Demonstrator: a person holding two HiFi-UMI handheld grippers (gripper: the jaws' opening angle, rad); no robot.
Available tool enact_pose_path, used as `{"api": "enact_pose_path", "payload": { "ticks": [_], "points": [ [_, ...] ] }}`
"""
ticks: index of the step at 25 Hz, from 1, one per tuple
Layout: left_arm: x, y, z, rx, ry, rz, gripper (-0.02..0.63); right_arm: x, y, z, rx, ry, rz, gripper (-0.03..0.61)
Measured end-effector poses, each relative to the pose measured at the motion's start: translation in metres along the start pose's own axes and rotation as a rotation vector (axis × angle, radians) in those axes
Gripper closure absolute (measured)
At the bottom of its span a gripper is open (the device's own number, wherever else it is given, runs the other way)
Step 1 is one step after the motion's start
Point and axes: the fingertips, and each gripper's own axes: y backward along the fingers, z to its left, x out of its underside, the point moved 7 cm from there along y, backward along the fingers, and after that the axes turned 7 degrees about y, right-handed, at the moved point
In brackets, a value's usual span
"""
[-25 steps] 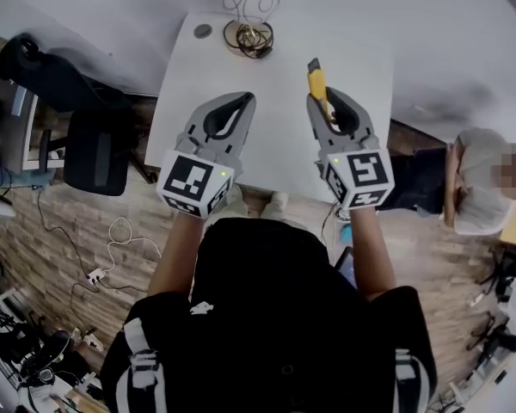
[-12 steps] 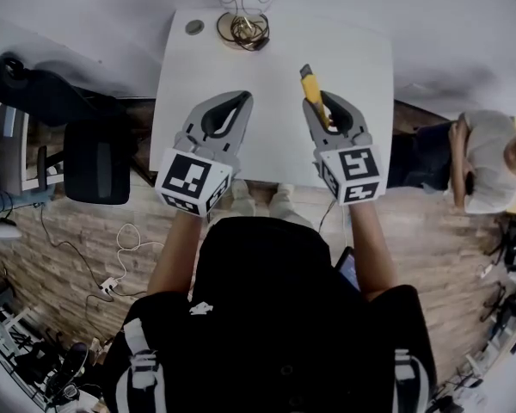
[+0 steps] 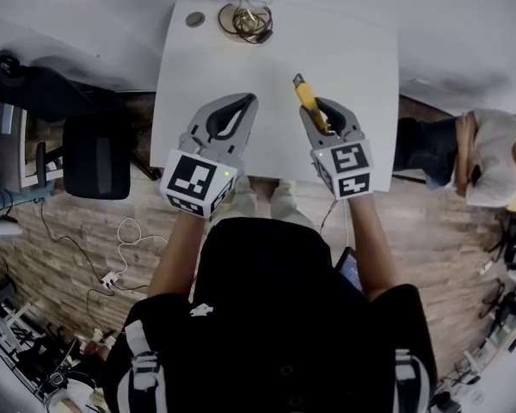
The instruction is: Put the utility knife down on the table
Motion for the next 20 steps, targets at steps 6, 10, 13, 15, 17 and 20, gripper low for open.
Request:
{"api": "enact_pose_path", "payload": {
  "ticks": [6,10,13,15,17,20],
  "points": [
    [0.009,0.0,0.0,-0.017,0.008,0.019,0.593,0.021,-0.018,0.009,-0.071,0.014,0.052,0.44],
    [0.016,0.004,0.001,-0.029,0.021,0.036,0.592,0.032,-0.027,0.019,-0.109,0.031,0.079,0.44],
    [0.019,0.005,0.001,-0.04,0.031,0.041,0.592,0.041,-0.033,0.023,-0.144,0.05,0.112,0.44],
    [0.02,0.005,0.001,-0.048,0.032,0.043,0.592,0.048,-0.037,0.024,-0.165,0.053,0.136,0.44],
    [0.022,0.005,0.0,-0.051,0.041,0.049,0.593,0.055,-0.041,0.025,-0.179,0.05,0.156,0.44],
    [0.026,0.006,-0.001,-0.058,0.044,0.06,0.592,0.065,-0.045,0.027,-0.193,0.07,0.189,0.44]
  ]
}}
